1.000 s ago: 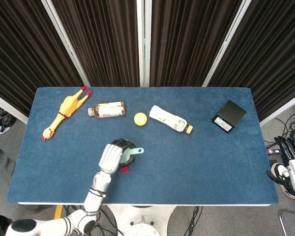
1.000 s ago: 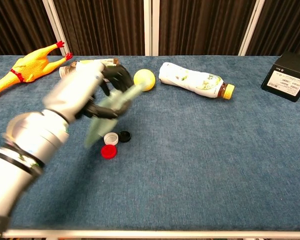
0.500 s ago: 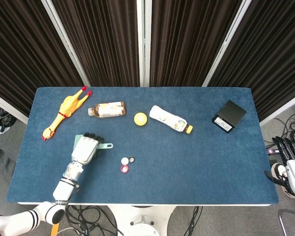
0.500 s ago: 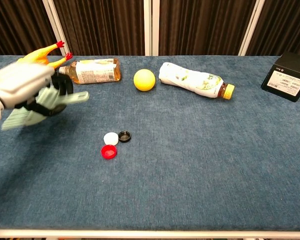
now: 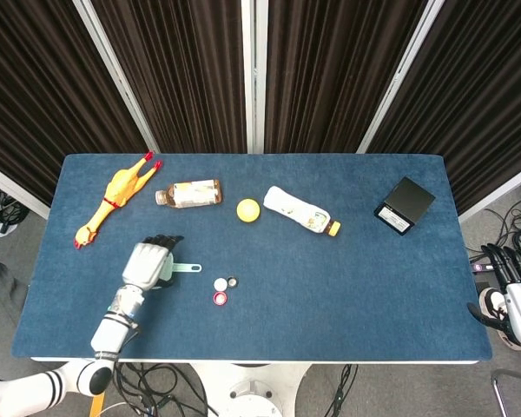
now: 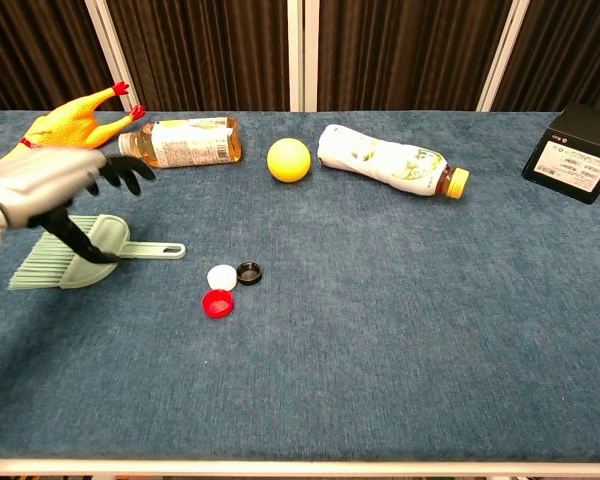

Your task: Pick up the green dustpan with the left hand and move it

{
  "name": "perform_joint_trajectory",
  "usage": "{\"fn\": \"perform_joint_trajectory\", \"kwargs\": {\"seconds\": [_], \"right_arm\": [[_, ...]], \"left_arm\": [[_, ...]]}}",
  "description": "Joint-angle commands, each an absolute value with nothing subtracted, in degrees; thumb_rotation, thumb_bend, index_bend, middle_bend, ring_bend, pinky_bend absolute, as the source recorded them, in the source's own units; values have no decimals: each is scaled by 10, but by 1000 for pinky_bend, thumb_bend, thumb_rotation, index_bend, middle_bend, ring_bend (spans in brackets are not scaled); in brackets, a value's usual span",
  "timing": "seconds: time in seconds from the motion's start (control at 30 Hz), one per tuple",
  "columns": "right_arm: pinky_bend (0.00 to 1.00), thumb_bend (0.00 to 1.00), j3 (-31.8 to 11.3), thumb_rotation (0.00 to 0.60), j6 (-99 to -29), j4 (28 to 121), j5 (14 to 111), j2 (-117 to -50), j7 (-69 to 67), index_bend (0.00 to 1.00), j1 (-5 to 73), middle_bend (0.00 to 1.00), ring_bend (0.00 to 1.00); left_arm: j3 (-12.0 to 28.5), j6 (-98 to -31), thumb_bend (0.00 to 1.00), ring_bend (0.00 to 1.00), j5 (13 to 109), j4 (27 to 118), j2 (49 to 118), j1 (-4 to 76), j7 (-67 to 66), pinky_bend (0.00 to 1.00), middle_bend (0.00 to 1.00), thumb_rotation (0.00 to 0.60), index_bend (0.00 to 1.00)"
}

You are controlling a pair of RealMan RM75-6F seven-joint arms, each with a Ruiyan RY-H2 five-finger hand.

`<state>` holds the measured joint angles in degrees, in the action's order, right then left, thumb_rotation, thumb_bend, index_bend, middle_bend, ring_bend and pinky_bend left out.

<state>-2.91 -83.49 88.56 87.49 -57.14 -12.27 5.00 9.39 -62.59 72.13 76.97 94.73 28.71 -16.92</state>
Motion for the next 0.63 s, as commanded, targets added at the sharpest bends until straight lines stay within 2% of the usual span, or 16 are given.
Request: {"fn": "perform_joint_trajectory", "kwargs": {"seconds": [0.03,0.23,0.37,0.63], "right_arm": [[0,102,-30,600,-832,879,874,-572,-134,0,52,60,0],[0,114,-20,600,-810,866,883,-574,-168,0,60,43,0],[0,116,-20,600,-824,851,890,-589,-172,0,56,42,0],[0,115,-20,600,-857,846,897,-617,-146,0,44,44,0]], "left_arm": [[106,-703,90,229,734,798,896,241,-111,302,252,600,178],[94,-775,90,229,736,811,821,172,-52,265,263,600,222],[72,-826,91,229,732,821,789,123,-81,244,264,600,246],[23,-921,91,229,764,898,754,45,-139,235,264,600,263]]}}
